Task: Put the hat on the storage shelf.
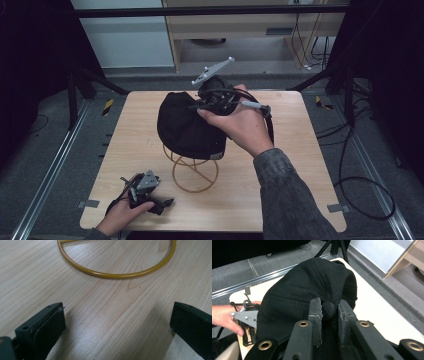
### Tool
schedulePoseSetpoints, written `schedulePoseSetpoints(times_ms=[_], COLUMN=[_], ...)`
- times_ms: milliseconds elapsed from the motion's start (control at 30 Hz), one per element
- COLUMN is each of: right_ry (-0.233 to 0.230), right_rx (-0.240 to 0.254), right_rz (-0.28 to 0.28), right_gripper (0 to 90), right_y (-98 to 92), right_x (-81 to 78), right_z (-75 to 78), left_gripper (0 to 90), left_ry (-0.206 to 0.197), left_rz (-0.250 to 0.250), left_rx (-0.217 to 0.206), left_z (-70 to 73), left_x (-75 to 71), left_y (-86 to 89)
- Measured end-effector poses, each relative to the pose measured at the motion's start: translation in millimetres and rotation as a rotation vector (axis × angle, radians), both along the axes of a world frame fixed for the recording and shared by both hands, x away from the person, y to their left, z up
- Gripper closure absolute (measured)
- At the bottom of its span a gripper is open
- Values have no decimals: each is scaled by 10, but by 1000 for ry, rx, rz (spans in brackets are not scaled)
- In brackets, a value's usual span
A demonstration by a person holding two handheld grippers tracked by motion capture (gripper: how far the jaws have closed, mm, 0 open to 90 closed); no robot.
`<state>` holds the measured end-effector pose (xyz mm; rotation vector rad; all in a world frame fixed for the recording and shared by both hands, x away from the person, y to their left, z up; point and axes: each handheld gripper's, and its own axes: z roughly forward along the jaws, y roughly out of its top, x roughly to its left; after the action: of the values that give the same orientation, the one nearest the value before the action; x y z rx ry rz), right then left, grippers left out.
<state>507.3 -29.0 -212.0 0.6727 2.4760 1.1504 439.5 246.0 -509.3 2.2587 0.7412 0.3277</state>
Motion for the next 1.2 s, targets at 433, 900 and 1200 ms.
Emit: schedulePoseSetpoints(times_ms=[433,900,1200], right_ry=[24,44,51], right_rx=[-26,-46,-57], right_rz=[25,44,50], right_gripper=[760,756,752], right_y=[130,256,291], right_x=[11,30,31], right_z=[-99,-212,-258], left_gripper=[0,0,0], left_ry=[0,0,0], left_rz=[-1,-1,-2], left_rx=[0,0,0], left_z=[0,0,0], left_x=[1,1,1], left_y=[0,0,0])
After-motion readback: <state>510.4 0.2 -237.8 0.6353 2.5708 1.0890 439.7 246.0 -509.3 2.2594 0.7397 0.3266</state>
